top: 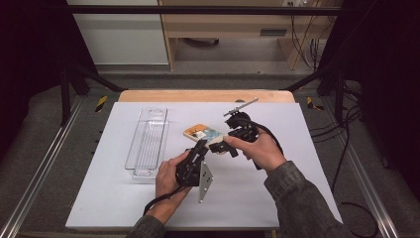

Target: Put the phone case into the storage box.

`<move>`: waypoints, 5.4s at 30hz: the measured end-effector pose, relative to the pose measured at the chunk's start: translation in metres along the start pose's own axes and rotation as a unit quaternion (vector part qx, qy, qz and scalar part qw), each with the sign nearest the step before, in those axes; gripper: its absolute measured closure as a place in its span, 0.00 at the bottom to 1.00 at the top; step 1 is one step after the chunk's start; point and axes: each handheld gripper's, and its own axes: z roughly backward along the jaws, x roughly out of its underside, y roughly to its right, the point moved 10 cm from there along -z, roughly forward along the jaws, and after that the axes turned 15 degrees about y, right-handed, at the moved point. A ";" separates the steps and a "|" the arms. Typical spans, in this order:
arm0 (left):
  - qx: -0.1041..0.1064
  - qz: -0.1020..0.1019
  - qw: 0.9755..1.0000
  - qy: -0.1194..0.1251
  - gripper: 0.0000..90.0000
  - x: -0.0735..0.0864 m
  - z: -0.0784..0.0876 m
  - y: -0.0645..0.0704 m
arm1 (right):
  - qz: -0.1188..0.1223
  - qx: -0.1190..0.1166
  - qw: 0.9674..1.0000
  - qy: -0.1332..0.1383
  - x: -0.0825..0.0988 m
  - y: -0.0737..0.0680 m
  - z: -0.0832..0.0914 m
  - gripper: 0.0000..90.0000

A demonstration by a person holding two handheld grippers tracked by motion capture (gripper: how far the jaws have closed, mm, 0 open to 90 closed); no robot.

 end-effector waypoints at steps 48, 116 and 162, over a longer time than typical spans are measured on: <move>0.006 0.017 1.000 -0.002 0.91 0.001 -0.001 0.001 | -0.011 -0.009 0.996 0.089 -0.015 0.006 0.016 0.08; -0.122 0.234 0.964 -0.013 0.91 0.081 0.044 -0.176 | 0.098 0.153 0.927 0.328 0.074 0.078 0.083 0.09; -0.131 0.393 0.907 -0.080 0.91 0.161 0.002 -0.167 | 0.075 0.183 0.914 0.355 0.123 0.101 0.086 0.08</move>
